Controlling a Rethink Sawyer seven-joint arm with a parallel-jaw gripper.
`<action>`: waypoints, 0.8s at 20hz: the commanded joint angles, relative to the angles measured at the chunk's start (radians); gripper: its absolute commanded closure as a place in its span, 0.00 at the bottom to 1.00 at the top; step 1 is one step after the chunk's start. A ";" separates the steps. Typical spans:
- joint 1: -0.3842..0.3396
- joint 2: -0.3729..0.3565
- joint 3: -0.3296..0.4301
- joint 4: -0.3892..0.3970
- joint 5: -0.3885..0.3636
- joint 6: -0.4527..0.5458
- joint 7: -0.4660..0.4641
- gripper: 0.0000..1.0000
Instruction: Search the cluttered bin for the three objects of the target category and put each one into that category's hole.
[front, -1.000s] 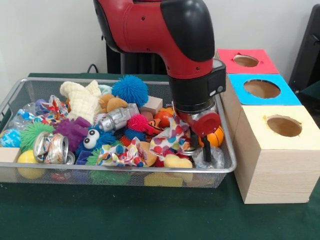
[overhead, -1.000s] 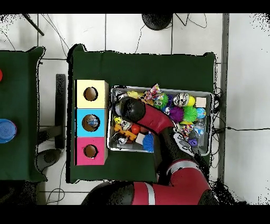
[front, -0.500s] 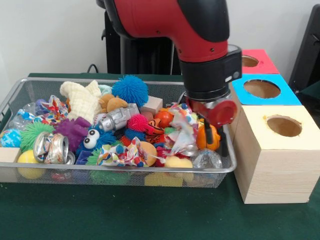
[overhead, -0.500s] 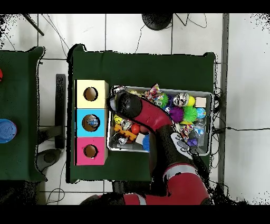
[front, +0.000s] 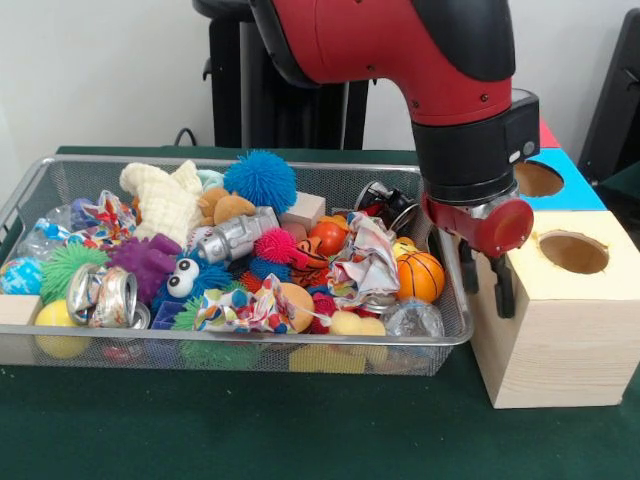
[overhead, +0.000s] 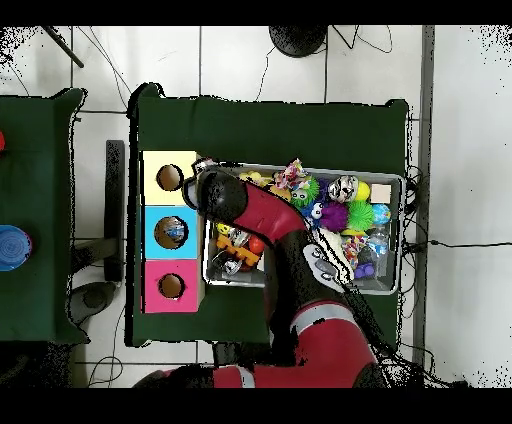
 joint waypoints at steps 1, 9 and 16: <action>0.130 0.088 -0.087 -0.037 0.004 0.030 0.144 0.00; 0.244 0.049 -0.286 -0.097 0.026 0.135 0.194 0.00; 0.256 0.010 -0.328 -0.042 0.085 0.048 0.236 0.00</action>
